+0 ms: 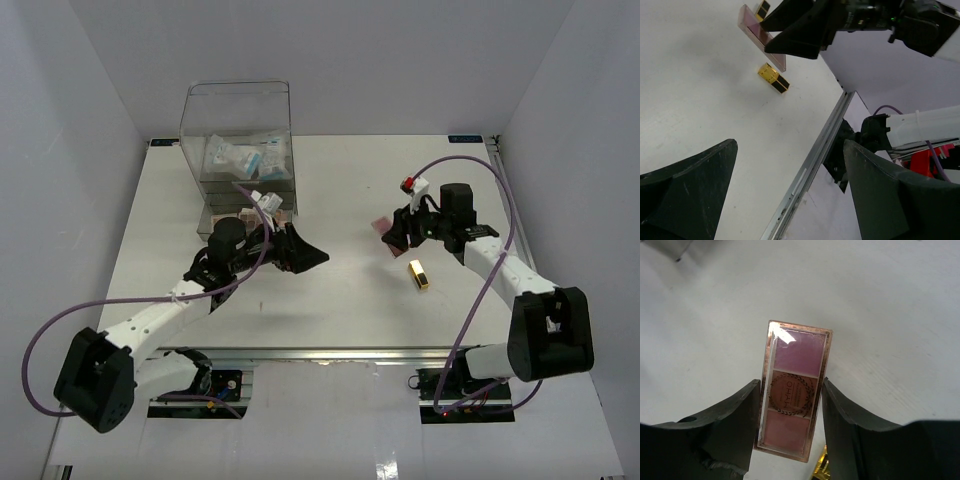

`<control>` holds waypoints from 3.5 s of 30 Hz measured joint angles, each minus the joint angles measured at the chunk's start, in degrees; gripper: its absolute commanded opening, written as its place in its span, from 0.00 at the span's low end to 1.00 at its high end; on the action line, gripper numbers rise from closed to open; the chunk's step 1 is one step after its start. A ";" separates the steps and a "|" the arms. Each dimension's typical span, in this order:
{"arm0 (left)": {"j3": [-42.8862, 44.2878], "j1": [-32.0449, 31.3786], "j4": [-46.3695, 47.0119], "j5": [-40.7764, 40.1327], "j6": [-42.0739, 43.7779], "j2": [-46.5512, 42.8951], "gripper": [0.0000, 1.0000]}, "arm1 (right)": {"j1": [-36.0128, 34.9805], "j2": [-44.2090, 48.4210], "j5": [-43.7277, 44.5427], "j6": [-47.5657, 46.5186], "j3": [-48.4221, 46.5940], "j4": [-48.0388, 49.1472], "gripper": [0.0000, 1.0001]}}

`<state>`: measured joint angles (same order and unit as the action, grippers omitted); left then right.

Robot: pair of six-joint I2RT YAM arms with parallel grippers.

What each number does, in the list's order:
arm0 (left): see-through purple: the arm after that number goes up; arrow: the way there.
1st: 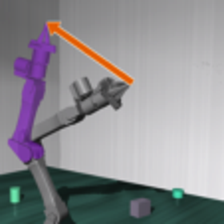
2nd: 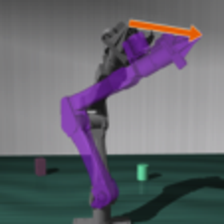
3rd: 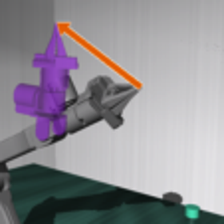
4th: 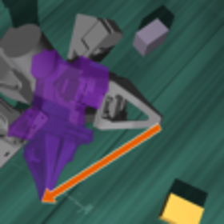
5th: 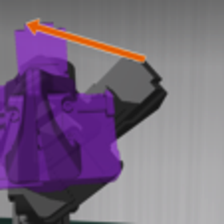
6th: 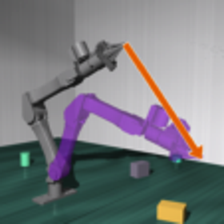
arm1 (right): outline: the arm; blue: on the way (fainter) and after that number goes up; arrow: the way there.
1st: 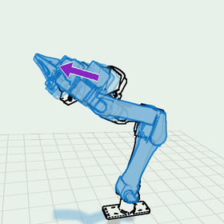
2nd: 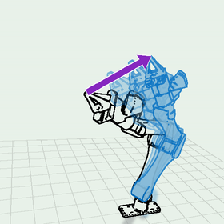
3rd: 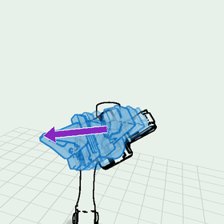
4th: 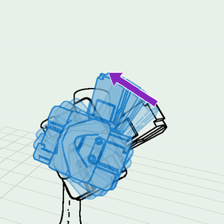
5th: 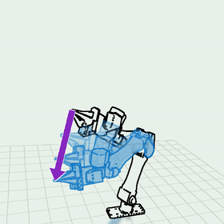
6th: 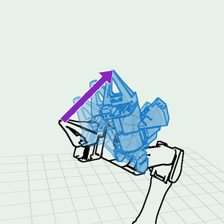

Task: Organize the makeup

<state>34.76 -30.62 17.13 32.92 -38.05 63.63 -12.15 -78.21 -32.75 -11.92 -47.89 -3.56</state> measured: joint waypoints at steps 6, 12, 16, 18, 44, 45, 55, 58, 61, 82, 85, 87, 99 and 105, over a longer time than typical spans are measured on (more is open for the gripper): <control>0.14 -2.68 4.91 -4.46 -4.49 7.85 0.98 | -7.78 9.91 -5.07 -4.84 4.23 -0.16 0.08; 1.35 -6.03 8.81 -6.30 -6.22 13.04 0.94 | -13.28 12.08 -6.54 -6.22 4.65 -0.13 0.08; 2.20 -7.13 10.62 -6.66 -6.74 14.70 0.77 | -15.67 11.73 -6.48 -6.28 4.65 -0.12 0.08; 2.55 -7.22 11.22 -6.42 -6.93 15.11 0.68 | -16.35 11.45 -6.43 -6.28 4.65 -0.11 0.08; 4.44 -7.23 10.89 -1.11 -8.54 19.56 0.00 | -17.55 12.81 -4.78 -9.32 5.05 0.39 0.91; 4.44 -7.03 9.80 -1.44 -8.18 19.32 0.00 | -17.55 13.30 -4.68 -9.95 5.10 0.24 0.90; 3.24 5.68 -2.43 -2.89 -3.87 6.24 0.00 | -11.64 23.14 -5.95 -13.90 6.16 -0.40 0.90; 2.20 15.69 -6.82 -2.79 -2.90 0.68 0.00 | -10.10 25.07 -7.43 -15.23 7.49 -0.85 0.90; 2.16 25.24 -9.43 -2.41 -2.48 -1.23 0.00 | -9.15 25.19 -8.25 -15.87 7.66 -1.15 0.90; 10.30 46.33 -10.44 4.43 -2.83 16.23 0.22 | -6.16 25.20 -11.67 -16.84 8.43 -2.33 0.90; 11.39 46.33 -10.10 5.18 -2.70 17.85 0.45 | -5.90 25.20 -12.11 -16.84 8.45 -2.33 0.90; 11.98 46.33 -9.94 5.81 -2.88 18.99 0.56 | -5.69 25.20 -12.37 -16.82 8.49 -2.35 0.90; 17.00 46.33 -13.32 5.02 0.31 20.37 0.88 | -4.55 25.11 -13.43 -16.82 9.24 -2.46 0.90; 18.23 46.41 -15.98 -0.61 3.22 14.89 0.98 | -4.08 25.10 -13.82 -16.84 9.26 -2.48 0.90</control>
<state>52.99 15.79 1.16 32.31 -34.83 78.51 -16.23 -53.12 -46.57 -28.75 -38.63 -6.04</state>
